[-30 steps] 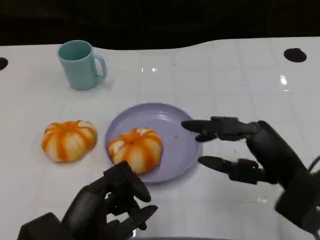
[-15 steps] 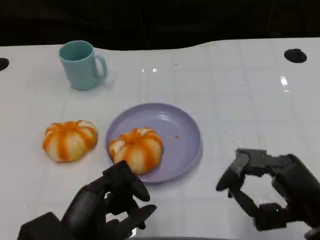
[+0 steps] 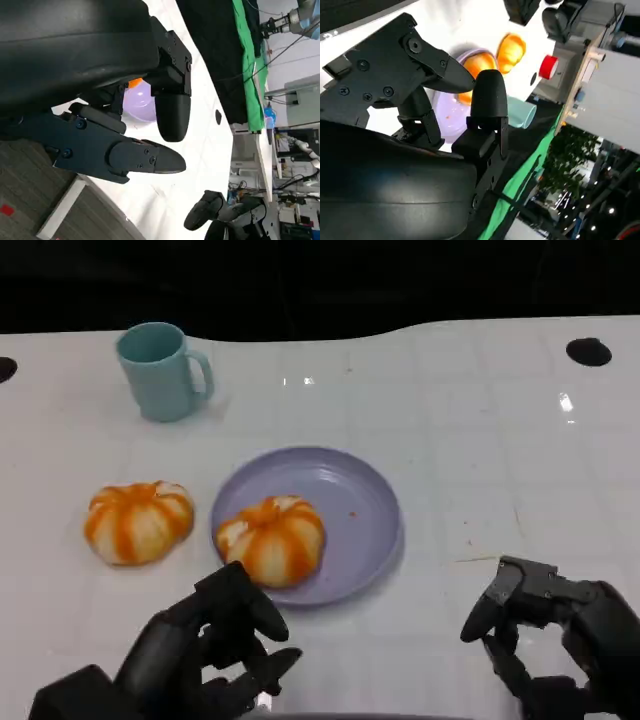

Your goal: Grasp the bread from the table and place it into the plate.

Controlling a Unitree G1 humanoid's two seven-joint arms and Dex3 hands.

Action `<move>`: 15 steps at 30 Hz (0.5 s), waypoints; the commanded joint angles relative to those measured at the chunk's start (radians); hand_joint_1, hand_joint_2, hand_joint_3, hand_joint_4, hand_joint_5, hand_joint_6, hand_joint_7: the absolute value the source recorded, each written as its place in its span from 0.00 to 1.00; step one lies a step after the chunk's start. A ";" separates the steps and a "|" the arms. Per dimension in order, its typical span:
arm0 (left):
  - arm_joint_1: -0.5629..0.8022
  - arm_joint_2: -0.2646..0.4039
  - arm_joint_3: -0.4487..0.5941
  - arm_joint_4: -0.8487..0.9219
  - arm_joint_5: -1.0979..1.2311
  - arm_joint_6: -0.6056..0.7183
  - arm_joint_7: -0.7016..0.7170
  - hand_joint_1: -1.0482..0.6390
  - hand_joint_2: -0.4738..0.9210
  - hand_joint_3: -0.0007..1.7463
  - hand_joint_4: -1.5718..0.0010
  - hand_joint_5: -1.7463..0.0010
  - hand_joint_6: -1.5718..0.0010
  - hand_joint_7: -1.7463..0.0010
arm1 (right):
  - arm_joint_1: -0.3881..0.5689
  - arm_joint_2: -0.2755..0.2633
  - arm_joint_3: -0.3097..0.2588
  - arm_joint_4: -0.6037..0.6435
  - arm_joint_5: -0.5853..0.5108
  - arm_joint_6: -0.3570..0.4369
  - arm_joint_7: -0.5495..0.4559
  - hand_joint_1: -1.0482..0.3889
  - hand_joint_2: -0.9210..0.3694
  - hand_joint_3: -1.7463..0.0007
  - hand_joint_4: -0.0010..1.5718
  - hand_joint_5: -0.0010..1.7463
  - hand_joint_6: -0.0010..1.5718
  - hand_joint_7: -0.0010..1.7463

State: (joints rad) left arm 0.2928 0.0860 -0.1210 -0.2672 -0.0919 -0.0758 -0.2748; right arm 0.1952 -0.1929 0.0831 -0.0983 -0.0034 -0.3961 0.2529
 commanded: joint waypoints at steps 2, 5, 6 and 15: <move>-0.002 0.025 0.025 0.005 -0.035 -0.001 -0.024 0.34 1.00 0.12 0.60 0.00 0.73 0.02 | -0.022 0.019 -0.008 0.028 -0.018 -0.015 -0.032 0.66 0.34 0.34 0.54 1.00 0.43 0.85; -0.002 0.034 0.034 0.009 -0.047 -0.002 -0.032 0.34 1.00 0.12 0.59 0.00 0.73 0.03 | -0.028 0.021 -0.005 0.036 -0.043 -0.019 -0.044 0.66 0.35 0.33 0.55 1.00 0.43 0.86; -0.001 0.037 0.036 0.011 -0.050 -0.004 -0.034 0.33 1.00 0.12 0.59 0.00 0.73 0.03 | -0.030 0.021 -0.004 0.038 -0.052 -0.020 -0.047 0.65 0.36 0.33 0.56 1.00 0.43 0.86; -0.005 0.042 0.037 0.014 -0.041 -0.005 -0.034 0.32 1.00 0.13 0.58 0.00 0.71 0.03 | -0.042 0.017 -0.004 0.056 -0.060 -0.033 -0.043 0.62 0.38 0.33 0.57 1.00 0.45 0.84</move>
State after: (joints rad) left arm 0.2908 0.1142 -0.0865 -0.2497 -0.1337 -0.0816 -0.3063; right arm 0.1616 -0.1664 0.0855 -0.0499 -0.0640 -0.4154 0.2103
